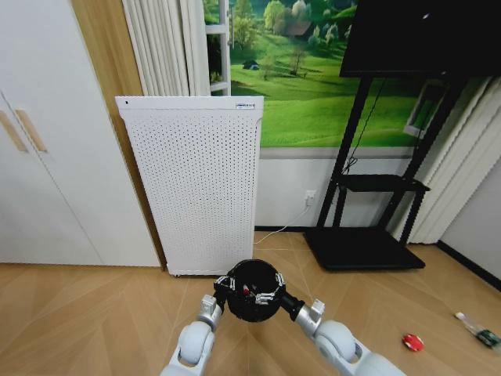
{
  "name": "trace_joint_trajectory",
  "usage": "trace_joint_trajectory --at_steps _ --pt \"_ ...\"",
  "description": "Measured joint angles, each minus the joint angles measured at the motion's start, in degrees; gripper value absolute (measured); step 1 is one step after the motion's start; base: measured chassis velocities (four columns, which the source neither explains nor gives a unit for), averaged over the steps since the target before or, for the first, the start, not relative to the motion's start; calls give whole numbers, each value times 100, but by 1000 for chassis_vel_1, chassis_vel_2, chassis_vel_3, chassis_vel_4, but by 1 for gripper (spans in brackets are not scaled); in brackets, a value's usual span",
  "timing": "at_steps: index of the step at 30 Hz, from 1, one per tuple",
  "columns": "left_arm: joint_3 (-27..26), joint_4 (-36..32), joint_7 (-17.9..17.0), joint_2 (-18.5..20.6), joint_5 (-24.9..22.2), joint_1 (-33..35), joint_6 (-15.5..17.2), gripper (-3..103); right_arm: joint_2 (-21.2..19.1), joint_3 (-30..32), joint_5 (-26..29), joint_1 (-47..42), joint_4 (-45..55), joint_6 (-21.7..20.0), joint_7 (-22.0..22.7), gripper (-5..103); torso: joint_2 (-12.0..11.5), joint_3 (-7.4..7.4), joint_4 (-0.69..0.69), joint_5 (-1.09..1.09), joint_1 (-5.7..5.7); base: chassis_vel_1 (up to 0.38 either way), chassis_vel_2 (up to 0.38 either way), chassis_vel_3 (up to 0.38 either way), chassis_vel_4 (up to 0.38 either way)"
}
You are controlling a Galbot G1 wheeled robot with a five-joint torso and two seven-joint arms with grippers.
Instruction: Pick up the trash bin and place the garbage on the floor into it.
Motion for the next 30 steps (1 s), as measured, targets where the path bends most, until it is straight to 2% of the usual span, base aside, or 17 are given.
trace_joint_trajectory --at_steps 6,8,14,16,17,20,22,27,30 --pt "-487 -392 -6 172 -120 222 10 4 26 908 292 -231 20 -79 152 100 0 0 1 -1 0 0 0 0 0" --pt "-546 -427 -9 188 -124 243 12 4 39 1008 292 -246 -35 -88 189 100 0 0 0 -1 0 0 0 0 0" --pt "-919 -709 -42 267 -200 437 27 4 187 1368 128 -401 -366 -85 538 100 0 0 0 0 0 0 0 0 0" --pt "-1136 -804 -44 322 -154 537 19 4 301 1514 -144 -424 -527 -135 868 100 0 0 0 -1 0 0 0 0 0" --pt "-1136 -804 -44 322 -154 537 19 4 301 1514 -144 -424 -527 -135 868 100 0 0 0 -1 0 0 0 0 0" --pt "-1318 -882 -69 362 -128 620 -4 4 379 1605 -222 -418 -618 -243 1096 100 0 0 0 0 0 0 0 0 0" --pt "-1644 -1063 -94 402 -192 761 -14 4 453 1764 -247 -431 -675 -452 1429 100 0 0 1 0 0 0 0 0 0" --pt "-1889 -1190 -121 393 -238 869 -17 4 503 2014 -261 -529 -690 -676 1670 100 0 0 2 0 0 0 0 0 0" --pt "-2003 -1325 -130 381 -259 984 -19 4 551 2405 -303 -710 -618 -1072 2156 100 0 0 -1 0 0 0 0 0 0"
